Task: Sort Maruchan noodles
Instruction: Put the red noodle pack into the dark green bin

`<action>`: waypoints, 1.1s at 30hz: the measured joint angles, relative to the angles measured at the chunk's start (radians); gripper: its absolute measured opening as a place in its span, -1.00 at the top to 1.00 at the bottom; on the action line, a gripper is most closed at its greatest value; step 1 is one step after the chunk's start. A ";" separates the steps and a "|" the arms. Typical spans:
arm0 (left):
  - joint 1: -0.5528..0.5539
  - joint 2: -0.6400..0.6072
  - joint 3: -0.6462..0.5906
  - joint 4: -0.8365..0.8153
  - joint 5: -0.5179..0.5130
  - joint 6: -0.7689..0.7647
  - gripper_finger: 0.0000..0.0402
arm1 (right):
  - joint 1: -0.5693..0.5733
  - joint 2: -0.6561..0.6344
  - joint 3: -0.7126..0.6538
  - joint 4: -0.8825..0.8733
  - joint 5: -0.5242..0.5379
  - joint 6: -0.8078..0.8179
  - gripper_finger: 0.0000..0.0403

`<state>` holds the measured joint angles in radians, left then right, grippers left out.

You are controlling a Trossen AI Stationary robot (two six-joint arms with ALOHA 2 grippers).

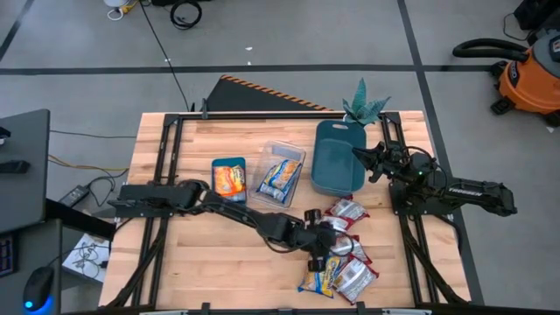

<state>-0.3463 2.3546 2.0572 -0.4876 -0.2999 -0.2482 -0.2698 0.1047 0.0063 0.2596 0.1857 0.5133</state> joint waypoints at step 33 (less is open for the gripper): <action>0.030 0.065 -0.040 0.058 -0.159 0.114 0.37 | 0.000 0.000 0.000 0.000 0.001 0.000 0.75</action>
<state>-0.3163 2.4197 2.0171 -0.4297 -0.4590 -0.1337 -0.2695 0.1045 0.0065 0.2598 0.1864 0.5133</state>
